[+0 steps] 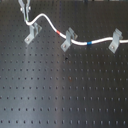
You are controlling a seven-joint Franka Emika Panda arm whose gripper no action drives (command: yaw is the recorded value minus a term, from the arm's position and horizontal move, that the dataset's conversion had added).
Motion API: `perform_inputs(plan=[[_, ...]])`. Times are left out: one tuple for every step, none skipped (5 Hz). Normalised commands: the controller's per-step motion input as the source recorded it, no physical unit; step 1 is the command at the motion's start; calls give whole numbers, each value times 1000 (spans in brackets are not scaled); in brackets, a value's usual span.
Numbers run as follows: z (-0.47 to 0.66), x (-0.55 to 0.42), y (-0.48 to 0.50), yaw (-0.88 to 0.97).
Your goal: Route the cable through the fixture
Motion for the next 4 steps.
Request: perform_inputs(plan=[[-479, 113, -445, 183], [-15, 356, 175, 149], [8, 570, 256, 157], [15, 753, -13, 43]])
